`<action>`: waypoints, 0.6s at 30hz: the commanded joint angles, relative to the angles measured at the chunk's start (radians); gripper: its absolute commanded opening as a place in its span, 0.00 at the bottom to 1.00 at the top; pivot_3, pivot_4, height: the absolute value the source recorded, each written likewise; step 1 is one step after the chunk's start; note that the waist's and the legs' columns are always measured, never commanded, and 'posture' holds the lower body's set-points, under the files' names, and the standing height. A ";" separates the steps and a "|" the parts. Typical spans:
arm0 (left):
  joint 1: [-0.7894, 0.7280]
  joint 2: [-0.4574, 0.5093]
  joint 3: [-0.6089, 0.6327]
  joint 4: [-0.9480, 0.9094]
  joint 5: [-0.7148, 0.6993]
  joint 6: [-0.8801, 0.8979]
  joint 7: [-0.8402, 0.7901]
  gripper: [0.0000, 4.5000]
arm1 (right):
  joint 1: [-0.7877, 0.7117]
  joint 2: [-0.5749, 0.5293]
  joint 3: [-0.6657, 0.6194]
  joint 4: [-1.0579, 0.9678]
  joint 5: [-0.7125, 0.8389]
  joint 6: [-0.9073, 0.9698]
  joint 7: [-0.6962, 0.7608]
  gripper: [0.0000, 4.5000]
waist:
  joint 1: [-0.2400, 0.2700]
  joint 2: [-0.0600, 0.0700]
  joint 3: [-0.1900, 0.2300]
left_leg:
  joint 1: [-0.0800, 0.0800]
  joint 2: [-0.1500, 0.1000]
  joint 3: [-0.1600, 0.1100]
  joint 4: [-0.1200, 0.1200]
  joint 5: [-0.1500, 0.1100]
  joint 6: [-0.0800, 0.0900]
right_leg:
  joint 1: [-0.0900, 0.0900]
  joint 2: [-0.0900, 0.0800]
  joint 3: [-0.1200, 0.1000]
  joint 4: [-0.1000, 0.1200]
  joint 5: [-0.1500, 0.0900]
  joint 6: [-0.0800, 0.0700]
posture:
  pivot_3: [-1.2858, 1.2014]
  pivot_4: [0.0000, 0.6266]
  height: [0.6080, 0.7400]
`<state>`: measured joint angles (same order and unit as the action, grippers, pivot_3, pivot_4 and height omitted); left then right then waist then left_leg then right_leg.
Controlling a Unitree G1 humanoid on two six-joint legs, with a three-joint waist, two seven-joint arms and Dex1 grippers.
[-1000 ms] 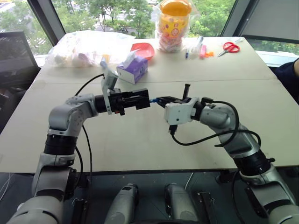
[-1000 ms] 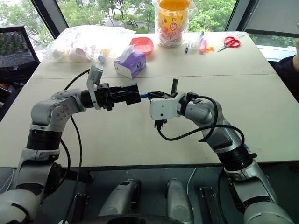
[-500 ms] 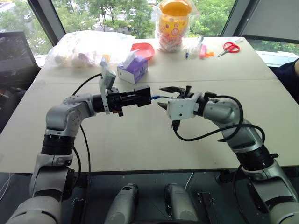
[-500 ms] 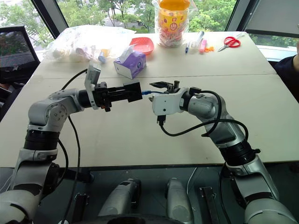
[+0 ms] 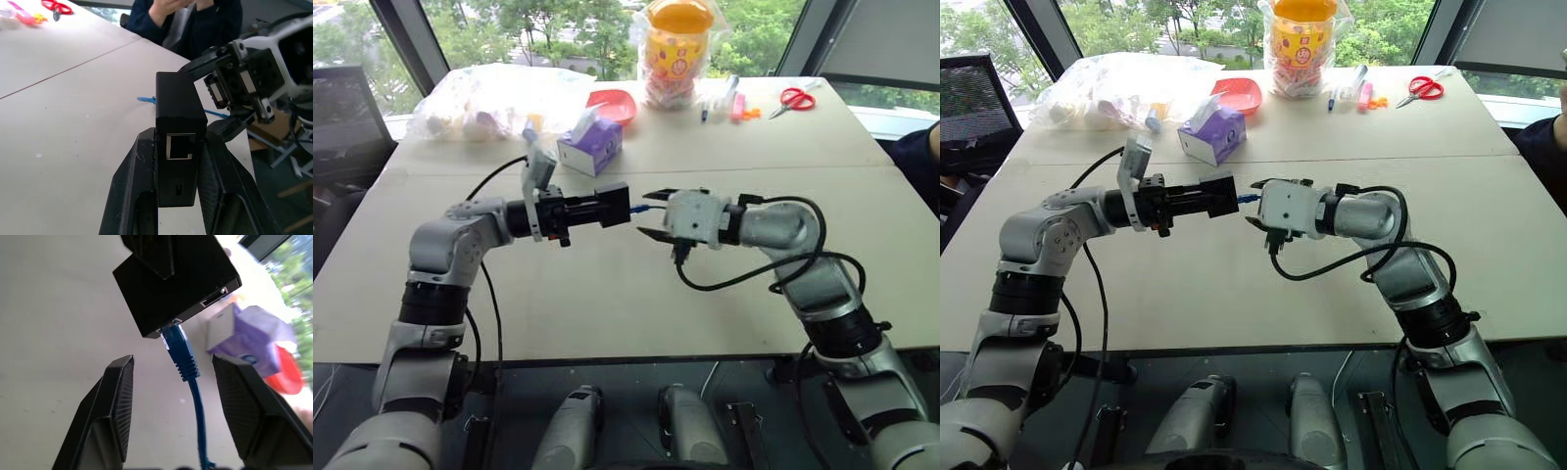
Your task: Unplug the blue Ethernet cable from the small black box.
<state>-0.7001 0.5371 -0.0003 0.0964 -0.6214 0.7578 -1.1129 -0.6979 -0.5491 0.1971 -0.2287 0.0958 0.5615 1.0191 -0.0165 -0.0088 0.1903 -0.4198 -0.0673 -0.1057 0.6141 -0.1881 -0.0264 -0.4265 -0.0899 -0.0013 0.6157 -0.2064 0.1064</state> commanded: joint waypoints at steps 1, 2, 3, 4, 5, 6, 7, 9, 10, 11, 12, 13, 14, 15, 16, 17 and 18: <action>-0.014 0.023 -0.002 -0.050 -0.028 -0.003 -0.064 0.10 | -0.118 -0.027 -0.094 0.005 0.222 0.329 0.093 0.57 | 0.002 0.000 0.000 | 0.000 0.000 0.000 0.000 0.000 0.000 | 0.000 0.000 0.000 0.000 0.000 0.000 | 0.52 0.24 1.00; -0.014 0.026 -0.004 -0.052 -0.029 -0.004 -0.075 0.10 | -0.143 -0.031 -0.102 0.026 0.249 0.370 0.099 0.57 | 0.002 0.000 0.000 | 0.000 0.000 0.000 0.000 0.000 0.000 | 0.000 0.000 0.000 0.000 0.000 0.000 | 0.52 0.24 1.00; -0.014 0.029 -0.006 -0.052 -0.029 -0.005 -0.085 0.10 | -0.163 -0.038 -0.103 0.046 0.266 0.391 0.104 0.57 | 0.004 0.000 0.000 | 0.000 0.000 0.000 0.000 0.000 0.000 | 0.000 0.000 0.000 -0.001 0.000 0.000 | 0.52 0.24 1.00; -0.016 0.030 -0.007 -0.052 -0.028 -0.005 -0.091 0.10 | -0.176 -0.044 -0.101 0.057 0.276 0.400 0.106 0.57 | 0.004 0.000 0.000 | 0.000 0.000 -0.001 -0.001 0.000 0.000 | 0.000 0.000 -0.001 -0.001 0.000 0.000 | 0.52 0.24 1.00; -0.016 0.030 -0.008 -0.051 -0.026 -0.006 -0.095 0.10 | -0.184 -0.050 -0.099 0.064 0.285 0.407 0.105 0.57 | 0.004 0.000 0.000 | 0.000 0.000 -0.001 -0.001 0.000 0.000 | 0.000 0.000 -0.001 -0.002 0.000 0.000 | 0.52 0.24 1.00; -0.017 0.030 -0.008 -0.051 -0.024 -0.006 -0.098 0.10 | -0.188 -0.054 -0.097 0.067 0.293 0.412 0.102 0.57 | 0.004 0.000 0.000 | -0.001 0.000 0.000 -0.001 0.000 0.000 | 0.000 -0.001 -0.001 -0.002 0.000 0.000 | 0.52 0.24 1.00; -0.020 0.030 -0.007 -0.049 -0.024 -0.007 -0.103 0.10 | -0.206 -0.059 -0.094 0.082 0.316 0.444 0.115 0.57 | 0.003 0.000 0.000 | -0.002 0.000 0.000 -0.001 0.000 0.000 | -0.001 -0.001 -0.001 -0.002 0.000 0.000 | 0.52 0.24 1.00; -0.025 0.029 -0.006 -0.045 -0.023 -0.010 -0.111 0.10 | -0.230 -0.063 -0.081 0.106 0.346 0.477 0.134 0.57 | 0.003 0.000 0.000 | -0.004 -0.001 0.000 -0.001 0.000 0.000 | -0.002 -0.002 -0.001 -0.002 0.000 0.000 | 0.52 0.24 1.00; -0.028 0.027 -0.006 -0.043 -0.022 -0.012 -0.113 0.10 | -0.238 -0.064 -0.073 0.115 0.353 0.480 0.139 0.57 | 0.002 0.000 0.000 | -0.004 -0.001 0.000 -0.001 0.000 0.000 | -0.003 -0.002 -0.001 -0.002 0.000 0.000 | 0.52 0.24 1.00; -0.031 0.025 -0.006 -0.041 -0.023 -0.012 -0.116 0.10 | -0.242 -0.067 -0.058 0.123 0.353 0.478 0.142 0.57 | 0.000 0.000 0.000 | -0.004 -0.001 0.000 -0.001 0.000 0.000 | -0.003 -0.002 -0.001 -0.002 0.000 0.000 | 0.52 0.24 1.00; -0.033 0.024 -0.004 -0.040 -0.024 -0.012 -0.118 0.10 | -0.244 -0.070 -0.038 0.132 0.344 0.469 0.145 0.57 | 0.000 0.000 0.000 | -0.004 -0.001 0.000 -0.001 0.000 0.000 | -0.003 -0.002 -0.001 -0.002 0.000 0.001 | 0.52 0.24 1.00; -0.035 0.022 -0.003 -0.039 -0.025 -0.012 -0.120 0.10 | -0.245 -0.073 -0.025 0.138 0.339 0.462 0.146 0.57 | 0.000 0.000 0.000 | -0.004 -0.001 0.000 -0.001 0.000 0.000 | -0.003 -0.002 -0.001 -0.002 0.000 0.001 | 0.52 0.24 1.00; -0.036 0.020 -0.002 -0.039 -0.027 -0.010 -0.122 0.10 | -0.247 -0.074 -0.014 0.145 0.335 0.457 0.147 0.57 | 0.000 0.000 0.000 | -0.004 -0.001 0.000 -0.001 0.000 0.000 | -0.003 -0.002 -0.001 -0.002 0.000 0.001 | 0.52 0.24 1.00; -0.036 0.021 -0.002 -0.040 -0.028 -0.011 -0.126 0.10 | -0.250 -0.076 -0.006 0.150 0.336 0.455 0.152 0.57 | 0.000 0.000 0.000 | -0.004 -0.001 0.000 -0.001 0.000 0.000 | -0.003 -0.002 -0.002 -0.002 0.000 0.001 | 0.52 0.24 1.00; -0.037 0.021 -0.002 -0.041 -0.028 -0.011 -0.129 0.10 | -0.252 -0.078 -0.002 0.154 0.340 0.455 0.156 0.57 | 0.000 0.000 0.000 | -0.004 -0.001 0.000 0.000 0.000 0.000 | -0.003 -0.002 -0.001 -0.002 0.000 0.001 | 0.52 0.24 1.00; -0.037 0.020 -0.002 -0.042 -0.028 -0.011 -0.130 0.10 | -0.258 -0.076 0.007 0.164 0.340 0.451 0.161 0.57 | 0.000 0.000 0.000 | -0.004 -0.001 0.000 0.000 0.000 0.000 | -0.003 -0.002 -0.001 -0.002 0.001 0.001 | 0.52 0.24 1.00; -0.038 0.020 -0.002 -0.041 -0.028 -0.010 -0.132 0.10 | -0.264 -0.075 0.016 0.173 0.340 0.449 0.167 0.57 | 0.000 0.000 0.000 | -0.004 -0.001 0.000 0.000 0.000 0.000 | -0.003 -0.002 -0.001 -0.002 0.001 0.002 | 0.52 0.24 1.00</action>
<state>-0.7174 0.5543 -0.0179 0.0754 -0.6244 0.7578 -1.2338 -0.9233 -0.6110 0.2196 -0.0497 0.4200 1.0258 1.1716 -0.0165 -0.0089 0.1902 -0.4241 -0.0687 -0.1052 0.6139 -0.1883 -0.0262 -0.4295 -0.0917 -0.0028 0.6137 -0.2055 0.1085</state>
